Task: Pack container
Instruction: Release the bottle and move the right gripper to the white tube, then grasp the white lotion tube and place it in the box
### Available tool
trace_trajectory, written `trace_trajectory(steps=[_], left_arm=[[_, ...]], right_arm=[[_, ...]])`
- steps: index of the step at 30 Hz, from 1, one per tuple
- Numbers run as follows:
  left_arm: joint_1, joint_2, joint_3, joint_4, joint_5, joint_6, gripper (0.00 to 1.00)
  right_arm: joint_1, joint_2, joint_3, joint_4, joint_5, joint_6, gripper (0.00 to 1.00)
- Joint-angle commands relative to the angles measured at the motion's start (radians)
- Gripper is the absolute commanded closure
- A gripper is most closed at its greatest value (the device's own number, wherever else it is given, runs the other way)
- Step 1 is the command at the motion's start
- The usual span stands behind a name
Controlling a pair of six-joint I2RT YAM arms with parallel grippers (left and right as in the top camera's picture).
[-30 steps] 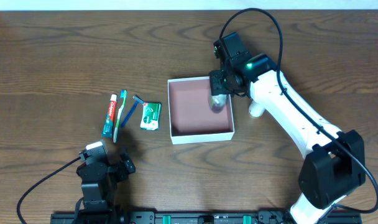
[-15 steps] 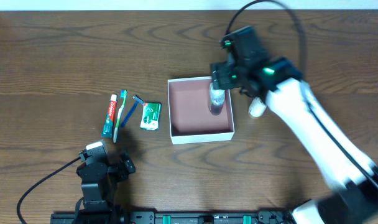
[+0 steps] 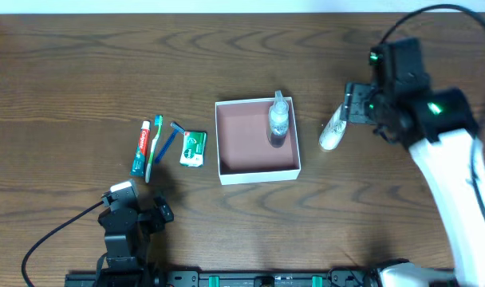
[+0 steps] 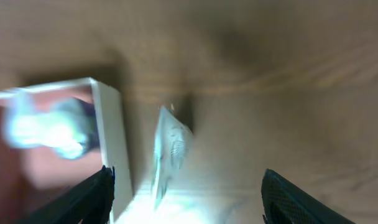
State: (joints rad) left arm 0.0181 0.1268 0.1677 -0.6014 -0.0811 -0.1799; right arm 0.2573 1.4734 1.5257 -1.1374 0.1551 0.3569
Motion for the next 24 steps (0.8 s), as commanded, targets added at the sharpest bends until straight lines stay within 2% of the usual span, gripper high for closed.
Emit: trace_trajectory(steps=[1, 4, 5, 7, 9, 11, 13, 15, 24], left_arm=[[0.004, -0.007, -0.012, 0.001, -0.001, -0.001, 0.02], [0.004, -0.007, -0.012, 0.001, -0.001, -0.001, 0.02], [0.004, -0.007, -0.012, 0.001, -0.001, -0.001, 0.02], [0.004, -0.007, -0.012, 0.001, -0.001, -0.001, 0.02], [0.004, -0.007, -0.012, 0.001, -0.001, -0.001, 0.02], [0.004, -0.007, -0.012, 0.001, -0.001, -0.001, 0.02], [0.004, -0.007, -0.012, 0.001, -0.001, -0.001, 0.02], [0.004, -0.007, -0.012, 0.001, -0.001, -0.001, 0.02], [0.004, -0.007, -0.012, 0.001, -0.001, -0.001, 0.02]], right_arm=[[-0.002, 0.066, -0.012, 0.005, -0.014, 0.037, 0.27], [-0.001, 0.126, -0.012, 0.002, -0.029, 0.054, 0.32], [-0.002, 0.144, -0.012, 0.002, -0.033, 0.055, 0.37], [-0.002, 0.172, -0.012, 0.001, -0.032, 0.054, 0.51], [-0.002, 0.182, -0.012, 0.001, -0.032, 0.054, 0.62], [-0.002, 0.172, -0.008, 0.011, -0.032, 0.054, 0.78], [-0.001, 0.146, -0.002, 0.019, -0.032, 0.054, 0.85], [-0.001, 0.101, 0.005, 0.019, -0.031, 0.046, 0.99], [0.029, -0.180, 0.009, 0.030, -0.037, 0.039, 0.99]])
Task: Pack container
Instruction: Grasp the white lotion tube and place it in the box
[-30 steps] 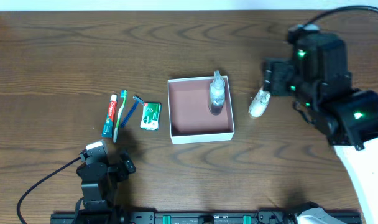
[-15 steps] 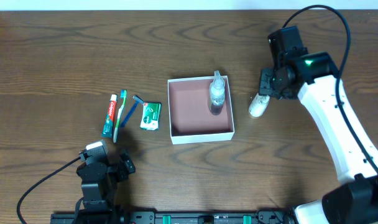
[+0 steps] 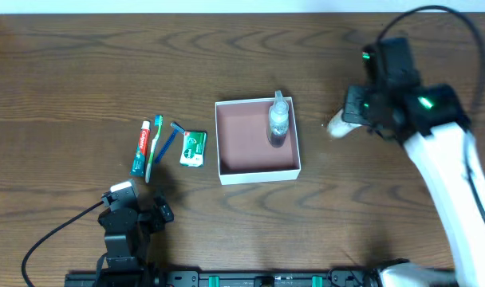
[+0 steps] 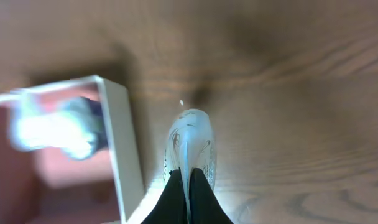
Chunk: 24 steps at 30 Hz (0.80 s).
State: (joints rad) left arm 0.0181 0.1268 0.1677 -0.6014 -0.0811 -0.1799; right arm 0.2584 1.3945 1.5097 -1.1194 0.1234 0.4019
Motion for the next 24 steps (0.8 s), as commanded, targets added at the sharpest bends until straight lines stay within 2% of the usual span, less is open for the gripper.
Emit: trace_trajectory(steps=[1, 5, 10, 16, 24], left_arm=[[0.004, -0.007, -0.012, 0.001, -0.001, -0.001, 0.02], [0.004, -0.007, -0.012, 0.001, -0.001, -0.001, 0.02], [0.004, -0.007, -0.012, 0.001, -0.001, -0.001, 0.02], [0.004, -0.007, -0.012, 0.001, -0.001, -0.001, 0.02], [0.004, -0.007, -0.012, 0.001, -0.001, -0.001, 0.02]], right_arm=[[0.042, -0.129, 0.025, 0.016, -0.035, -0.006, 0.99], [0.118, -0.198, 0.025, -0.003, -0.080, 0.014, 0.98], [0.200, -0.197, 0.025, -0.029, -0.128, 0.047, 0.98], [0.270, -0.133, 0.025, -0.022, -0.154, 0.055, 0.98], [0.289, 0.023, 0.025, 0.003, -0.153, 0.053, 0.99]])
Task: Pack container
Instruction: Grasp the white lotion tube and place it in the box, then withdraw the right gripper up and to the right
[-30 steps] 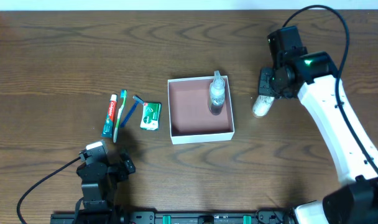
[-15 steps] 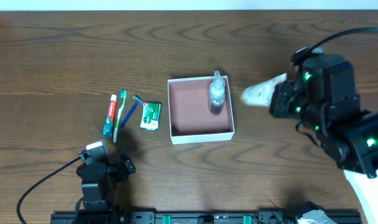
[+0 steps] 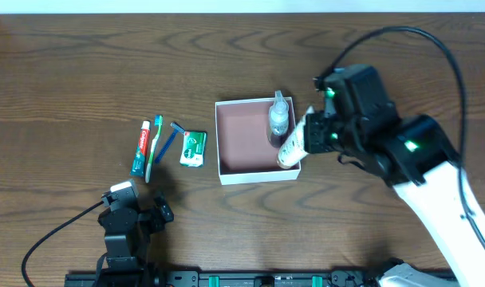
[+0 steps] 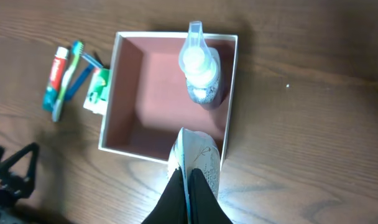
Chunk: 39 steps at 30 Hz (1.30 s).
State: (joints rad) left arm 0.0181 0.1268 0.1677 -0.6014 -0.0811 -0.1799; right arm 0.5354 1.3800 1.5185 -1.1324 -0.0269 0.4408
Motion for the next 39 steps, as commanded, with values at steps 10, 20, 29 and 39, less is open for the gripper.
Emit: trace_trajectory(steps=[10, 20, 29, 39], left_arm=[[0.004, -0.007, -0.012, 0.001, -0.001, -0.001, 0.02], [0.004, -0.007, -0.012, 0.001, -0.001, -0.001, 0.02], [0.004, -0.007, -0.012, 0.001, -0.001, -0.001, 0.02], [0.004, -0.007, -0.012, 0.001, -0.001, -0.001, 0.02]], right_arm=[[0.013, 0.223, 0.016, 0.057, 0.061, -0.038, 0.99], [0.016, 0.221, 0.017, 0.119, 0.060, -0.080, 0.57], [-0.069, 0.028, 0.017, 0.123, 0.254, -0.098, 0.18], [-0.488, -0.098, 0.017, 0.133, 0.152, -0.043, 0.01]])
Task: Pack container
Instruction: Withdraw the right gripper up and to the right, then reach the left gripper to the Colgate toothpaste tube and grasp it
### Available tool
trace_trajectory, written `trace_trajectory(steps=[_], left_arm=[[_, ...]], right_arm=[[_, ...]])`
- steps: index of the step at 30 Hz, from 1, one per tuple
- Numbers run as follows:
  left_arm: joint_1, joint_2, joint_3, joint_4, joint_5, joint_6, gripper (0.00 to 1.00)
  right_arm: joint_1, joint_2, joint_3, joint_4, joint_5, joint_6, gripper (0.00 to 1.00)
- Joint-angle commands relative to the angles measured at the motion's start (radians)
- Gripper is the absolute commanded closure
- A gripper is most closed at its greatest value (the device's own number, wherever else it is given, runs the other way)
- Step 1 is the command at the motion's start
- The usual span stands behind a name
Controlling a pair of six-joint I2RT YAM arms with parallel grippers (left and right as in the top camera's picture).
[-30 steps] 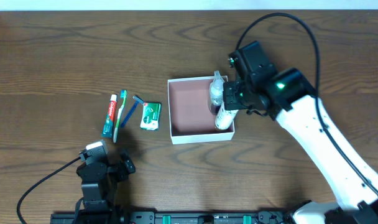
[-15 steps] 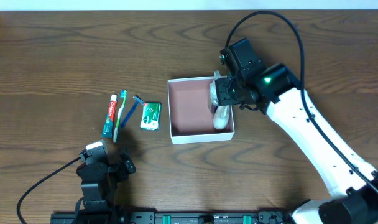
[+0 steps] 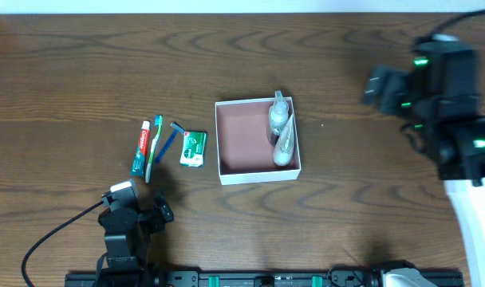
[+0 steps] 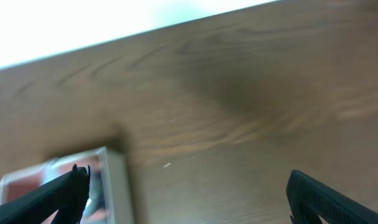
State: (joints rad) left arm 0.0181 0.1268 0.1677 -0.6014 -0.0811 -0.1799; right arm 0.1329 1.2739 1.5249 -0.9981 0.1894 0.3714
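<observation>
A white box with a pink floor (image 3: 220, 135) stands mid-table. Along its right wall lie a clear spray bottle (image 3: 278, 113) and a white tube (image 3: 283, 143). My right gripper (image 4: 188, 193) is open and empty, off to the right of the box over bare wood; its arm (image 3: 434, 88) shows at the right of the overhead view. Left of the box lie a toothpaste tube (image 3: 139, 147), a green toothbrush (image 3: 154, 145), a blue razor (image 3: 169, 139) and a green packet (image 3: 193, 148). The left gripper (image 3: 159, 214) rests near the front edge, its jaws too small to read.
The box's corner (image 4: 111, 186) shows blurred at the lower left of the right wrist view. The table's far edge (image 4: 114, 37) runs across the top of that view. A black cable (image 3: 47, 243) trails from the left arm.
The right gripper was shut on the white tube over the box's right front corner. Now it is open and empty to the right of the box, and the tube lies inside beside the bottle.
The right gripper stood open around the white tube on the table right of the box. Then it was shut on the tube there, then held it over the box's right side. Now the tube lies in the box and the gripper is away, open. The left arm stayed still.
</observation>
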Motion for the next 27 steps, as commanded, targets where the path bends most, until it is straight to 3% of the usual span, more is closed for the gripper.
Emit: trace_trajectory(steps=[1, 7, 16, 20, 24, 27], left_arm=[[0.004, -0.007, -0.012, 0.001, -0.001, -0.001, 0.02], [0.004, -0.007, -0.012, 0.001, -0.001, -0.001, 0.02], [0.004, -0.007, -0.012, 0.042, 0.011, -0.024, 0.02], [0.004, -0.007, -0.007, 0.160, 0.100, -0.068, 0.02], [0.004, 0.033, 0.089, 0.172, 0.142, -0.114, 0.02], [0.004, 0.162, 0.240, 0.090, 0.127, -0.114, 0.02]], right_arm=[[-0.126, 0.016, 0.010, -0.002, -0.093, 0.035, 0.01], [-0.246, 0.061, 0.010, -0.014, -0.119, 0.051, 0.01], [-0.251, 0.095, 0.010, -0.045, -0.119, 0.051, 0.01], [-0.251, 0.095, 0.010, -0.046, -0.119, 0.051, 0.01], [-0.251, 0.095, 0.010, -0.046, -0.119, 0.051, 0.01], [-0.251, 0.095, 0.010, -0.046, -0.118, 0.051, 0.01]])
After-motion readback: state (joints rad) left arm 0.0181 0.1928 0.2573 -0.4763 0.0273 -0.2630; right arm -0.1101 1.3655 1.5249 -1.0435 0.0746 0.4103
